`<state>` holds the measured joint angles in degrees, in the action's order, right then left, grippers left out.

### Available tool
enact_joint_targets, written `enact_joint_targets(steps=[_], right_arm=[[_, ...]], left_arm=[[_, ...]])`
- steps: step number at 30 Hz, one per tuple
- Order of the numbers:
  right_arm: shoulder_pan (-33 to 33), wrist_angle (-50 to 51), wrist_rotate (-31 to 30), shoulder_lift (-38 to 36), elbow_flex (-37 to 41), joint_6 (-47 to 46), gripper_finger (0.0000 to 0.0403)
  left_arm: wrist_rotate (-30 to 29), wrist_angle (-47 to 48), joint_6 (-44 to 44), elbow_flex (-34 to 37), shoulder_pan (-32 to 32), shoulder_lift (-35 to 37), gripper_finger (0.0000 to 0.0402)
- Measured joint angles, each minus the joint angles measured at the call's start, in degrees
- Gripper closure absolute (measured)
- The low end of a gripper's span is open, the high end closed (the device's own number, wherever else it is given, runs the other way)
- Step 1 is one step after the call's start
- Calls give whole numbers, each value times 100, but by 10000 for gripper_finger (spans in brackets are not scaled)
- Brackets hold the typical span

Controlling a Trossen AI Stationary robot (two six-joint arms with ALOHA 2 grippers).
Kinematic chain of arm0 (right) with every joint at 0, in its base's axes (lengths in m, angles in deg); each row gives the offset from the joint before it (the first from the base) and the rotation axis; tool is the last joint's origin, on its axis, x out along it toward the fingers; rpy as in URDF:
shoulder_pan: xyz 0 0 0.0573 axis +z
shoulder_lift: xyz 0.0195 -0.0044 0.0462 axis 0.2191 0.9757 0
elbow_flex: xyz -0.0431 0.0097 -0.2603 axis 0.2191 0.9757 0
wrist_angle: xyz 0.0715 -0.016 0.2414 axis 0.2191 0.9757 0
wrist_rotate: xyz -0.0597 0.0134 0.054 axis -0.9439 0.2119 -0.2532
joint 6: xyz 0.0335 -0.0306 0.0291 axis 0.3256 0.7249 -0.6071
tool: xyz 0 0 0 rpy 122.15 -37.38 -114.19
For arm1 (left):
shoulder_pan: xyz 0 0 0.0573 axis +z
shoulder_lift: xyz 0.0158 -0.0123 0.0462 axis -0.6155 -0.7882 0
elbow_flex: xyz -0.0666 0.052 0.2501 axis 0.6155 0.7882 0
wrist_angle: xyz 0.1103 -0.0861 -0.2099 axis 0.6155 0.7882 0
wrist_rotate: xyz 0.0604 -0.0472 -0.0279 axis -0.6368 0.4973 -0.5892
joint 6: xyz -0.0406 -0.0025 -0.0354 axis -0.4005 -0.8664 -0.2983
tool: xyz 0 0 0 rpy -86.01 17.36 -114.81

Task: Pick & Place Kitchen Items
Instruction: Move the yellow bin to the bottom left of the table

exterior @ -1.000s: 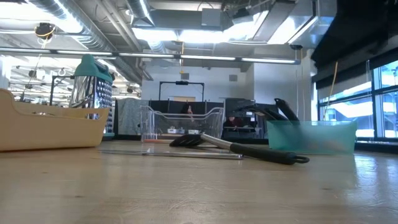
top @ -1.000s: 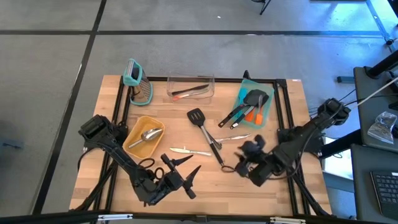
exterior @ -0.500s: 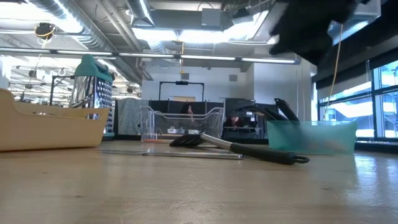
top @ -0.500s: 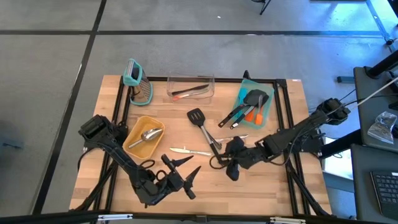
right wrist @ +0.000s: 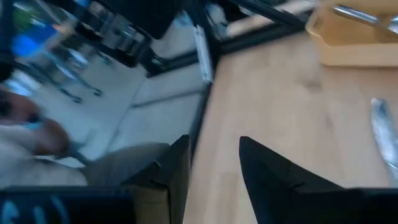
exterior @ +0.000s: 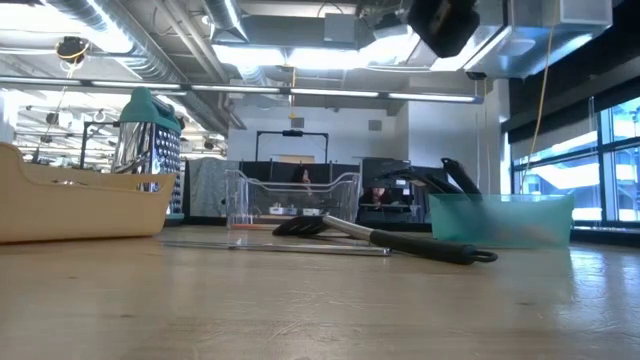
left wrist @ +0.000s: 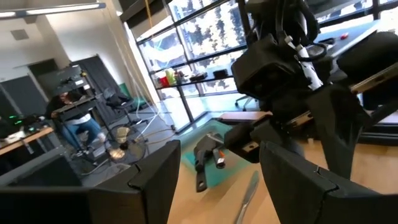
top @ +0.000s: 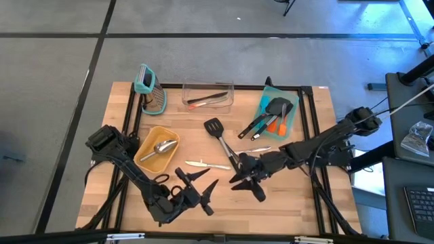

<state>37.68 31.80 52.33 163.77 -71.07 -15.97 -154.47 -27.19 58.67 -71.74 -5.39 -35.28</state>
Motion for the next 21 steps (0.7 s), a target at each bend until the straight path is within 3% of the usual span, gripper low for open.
enact_joint_targets(steps=[6, 10, 16, 21], right_arm=[[-538, -3058, 1222, 0, 1429, -489, 263], [-803, -4505, 1190, 0, 2299, -842, 263], [-849, -4688, 251, 0, 2473, -907, 263], [-887, -4571, 313, 0, 2457, -904, 263]], left_arm=[[-180, 38, 2, 0, 0, 0, 184], [-304, 38, 0, 0, 0, 0, 184], [-397, 76, -163, 44, -1, 2, 184], [-358, 425, -1027, 44, -11, 6, 184]])
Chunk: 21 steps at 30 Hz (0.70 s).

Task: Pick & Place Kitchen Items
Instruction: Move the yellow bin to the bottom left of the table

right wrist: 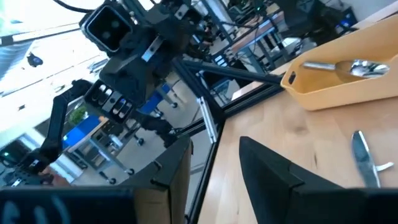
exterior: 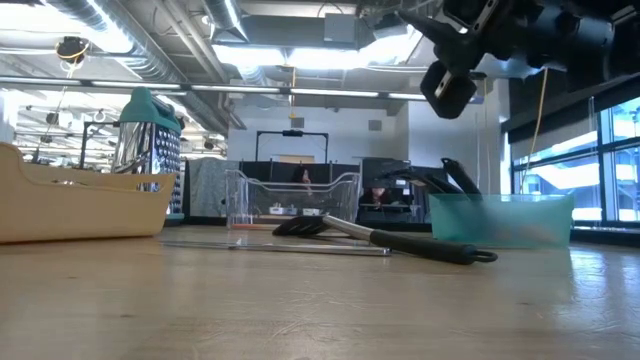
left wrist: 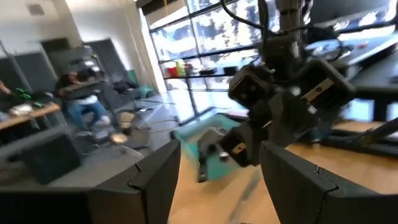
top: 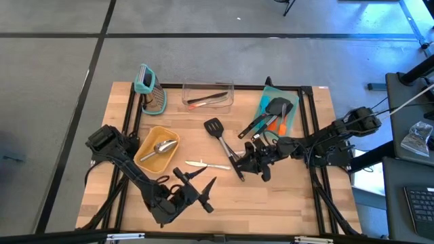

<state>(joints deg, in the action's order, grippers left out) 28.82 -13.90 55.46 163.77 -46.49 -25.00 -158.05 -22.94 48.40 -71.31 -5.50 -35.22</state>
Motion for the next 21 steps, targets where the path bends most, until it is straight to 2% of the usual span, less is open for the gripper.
enact_joint_targets(steps=[2, 5, 8, 14, 21], right_arm=[[0, 52, 62, 0, 0, 25, 263], [0, 128, 80, 0, -2, 25, 263], [0, 147, 80, 0, -2, 30, 263], [4, 124, 77, 0, -2, 8, 263], [7, 332, 81, 0, -22, -46, 263]], left_arm=[[375, 614, -847, 0, -23, 1, 184], [1635, 1834, -2626, 0, 2, 1, 184], [2802, 2714, -3925, 0, 89, -80, 184], [3914, 3837, -4445, 0, 82, -291, 184], [5386, 6532, -5167, -258, 469, 12, 184]])
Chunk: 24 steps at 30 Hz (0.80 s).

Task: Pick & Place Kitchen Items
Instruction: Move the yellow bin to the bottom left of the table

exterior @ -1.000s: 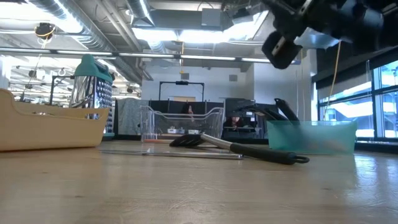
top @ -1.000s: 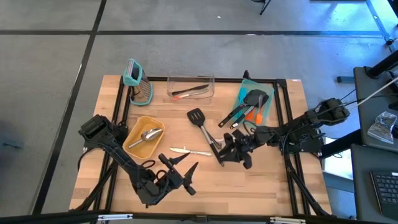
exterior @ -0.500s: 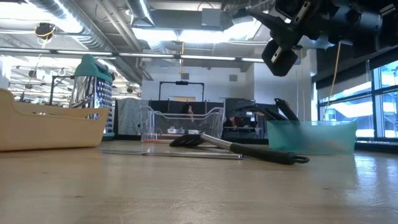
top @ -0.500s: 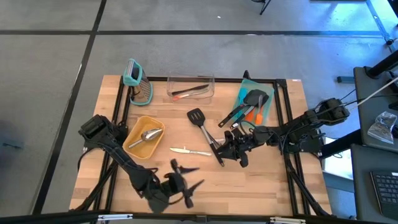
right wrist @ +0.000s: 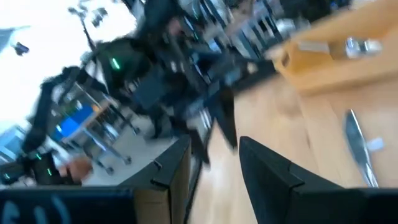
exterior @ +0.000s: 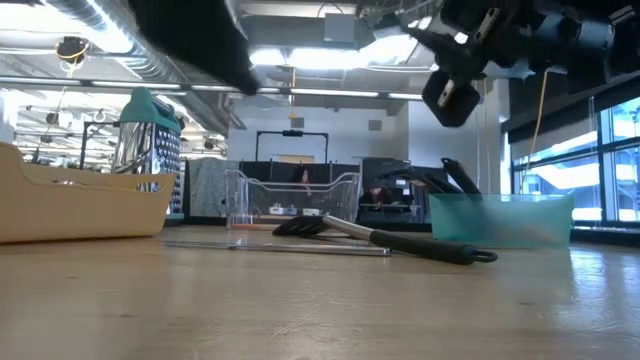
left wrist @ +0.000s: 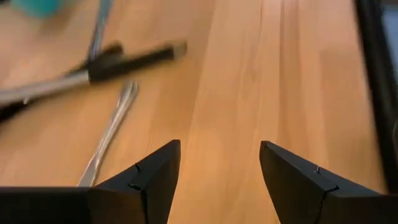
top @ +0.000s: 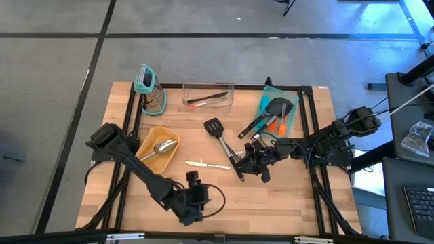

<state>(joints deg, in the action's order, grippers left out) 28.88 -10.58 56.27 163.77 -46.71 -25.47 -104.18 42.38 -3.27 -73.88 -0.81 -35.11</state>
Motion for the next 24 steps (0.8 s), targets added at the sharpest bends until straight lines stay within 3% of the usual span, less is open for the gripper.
enact_joint_targets(steps=[4, 10, 13, 18, 24], right_arm=[[-7, 1060, 86, 0, -295, 122, 263], [-8, 2321, 54, 0, -1113, 1682, 263], [0, 3112, -118, 0, -1521, 2217, 263], [-51, 4843, -510, 192, -2092, 2504, 263], [-286, 4749, -520, 711, -2245, 2554, 263]], left_arm=[[675, 1109, 6, -5, 200, 177, 184], [686, 2066, 260, 147, 383, 479, 192], [597, 1660, 348, 729, 500, 785, 205], [750, 254, 169, 2343, 746, 1358, 228], [727, -1688, 480, 3697, 1119, 2146, 239]])
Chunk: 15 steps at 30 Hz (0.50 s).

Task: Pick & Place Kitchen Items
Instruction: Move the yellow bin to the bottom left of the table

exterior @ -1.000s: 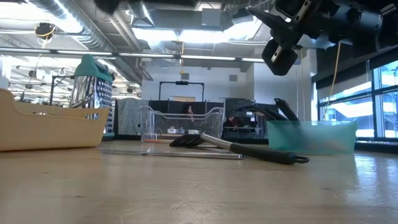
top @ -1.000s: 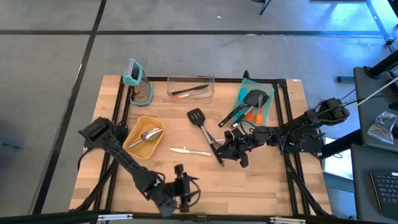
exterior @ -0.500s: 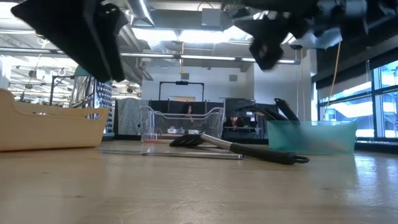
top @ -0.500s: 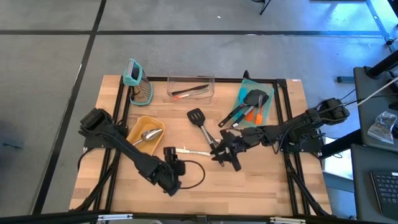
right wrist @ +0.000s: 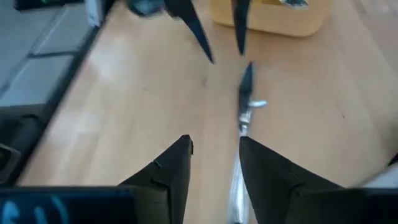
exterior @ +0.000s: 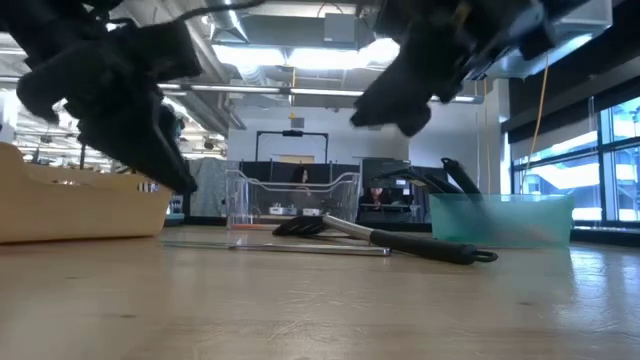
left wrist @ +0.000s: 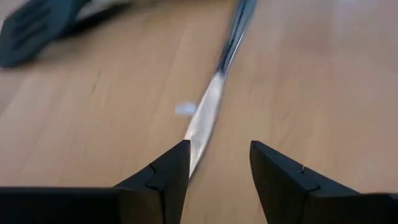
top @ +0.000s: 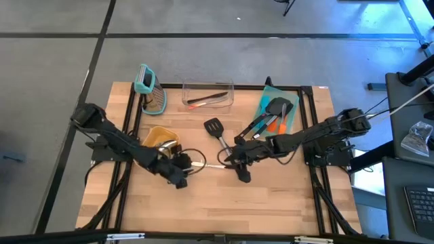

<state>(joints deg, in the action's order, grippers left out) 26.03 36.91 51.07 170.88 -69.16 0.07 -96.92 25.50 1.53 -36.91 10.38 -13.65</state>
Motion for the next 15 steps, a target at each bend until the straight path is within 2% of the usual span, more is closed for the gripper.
enact_joint_targets(steps=[5, 10, 15], right_arm=[[-212, -20, -99, 562, -292, 207, 247], [-232, 280, -618, 1286, -838, 952, 193], [-218, 914, -527, 1727, -1308, 1078, 141]], left_arm=[[311, -1030, 656, 530, 351, 249, 239], [492, -1273, 1165, 737, 613, 176, 239], [979, -1430, 1599, 825, 948, 73, 239]])
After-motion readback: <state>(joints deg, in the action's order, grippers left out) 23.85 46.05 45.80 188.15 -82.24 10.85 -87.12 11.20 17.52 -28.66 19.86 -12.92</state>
